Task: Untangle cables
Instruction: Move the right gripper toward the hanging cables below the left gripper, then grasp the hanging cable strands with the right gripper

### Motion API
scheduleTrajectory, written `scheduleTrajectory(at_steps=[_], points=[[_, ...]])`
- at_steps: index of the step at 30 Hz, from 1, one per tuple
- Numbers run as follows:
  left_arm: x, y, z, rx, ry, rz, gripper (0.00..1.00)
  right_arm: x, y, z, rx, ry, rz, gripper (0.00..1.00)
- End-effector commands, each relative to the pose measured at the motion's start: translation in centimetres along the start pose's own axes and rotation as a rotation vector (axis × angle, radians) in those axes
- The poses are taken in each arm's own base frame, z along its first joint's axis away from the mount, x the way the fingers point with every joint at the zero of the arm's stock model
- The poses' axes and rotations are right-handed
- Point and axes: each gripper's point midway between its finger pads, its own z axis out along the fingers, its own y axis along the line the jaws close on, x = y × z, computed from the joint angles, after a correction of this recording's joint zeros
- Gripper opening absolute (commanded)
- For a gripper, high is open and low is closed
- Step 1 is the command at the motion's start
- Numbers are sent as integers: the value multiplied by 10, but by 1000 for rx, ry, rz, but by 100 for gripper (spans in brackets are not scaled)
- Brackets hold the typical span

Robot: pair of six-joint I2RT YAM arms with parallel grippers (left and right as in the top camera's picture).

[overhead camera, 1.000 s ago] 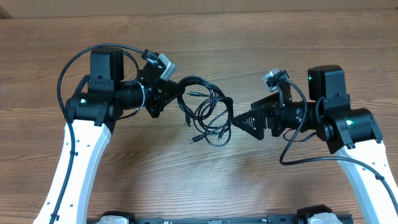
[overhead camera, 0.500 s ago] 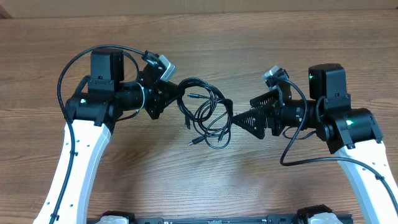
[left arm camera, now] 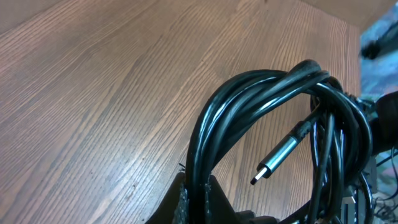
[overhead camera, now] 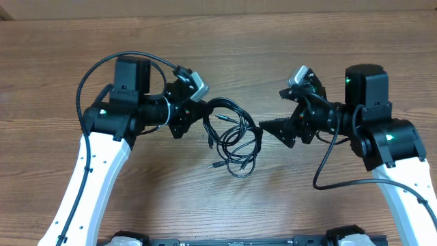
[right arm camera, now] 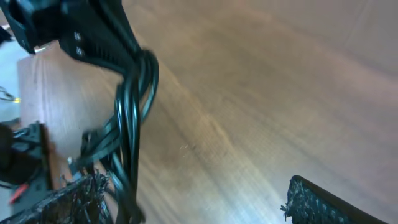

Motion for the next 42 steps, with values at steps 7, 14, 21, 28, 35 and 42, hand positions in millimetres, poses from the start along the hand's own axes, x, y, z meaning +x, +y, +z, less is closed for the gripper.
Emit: scheduleTrajectory(at_steps=[7, 14, 21, 28, 35, 42], points=[[-27, -6, 4, -75, -24, 90, 4, -21, 17, 1, 8, -30, -161, 91], [-37, -6, 6, -79, -58, 43, 4, -12, 8, 12, 144, 66, -206, 89], [-34, -15, 11, -53, -42, 37, 4, -12, -3, 14, 260, 110, -247, 88], [-31, -22, 22, -81, 6, 69, 4, -18, -7, 14, 292, 98, -290, 87], [-30, -27, 26, -85, 19, 83, 4, -20, -13, 12, 327, 100, -294, 82], [-34, -38, 27, -19, -6, 85, 4, -19, -14, 12, 333, 105, -292, 78]])
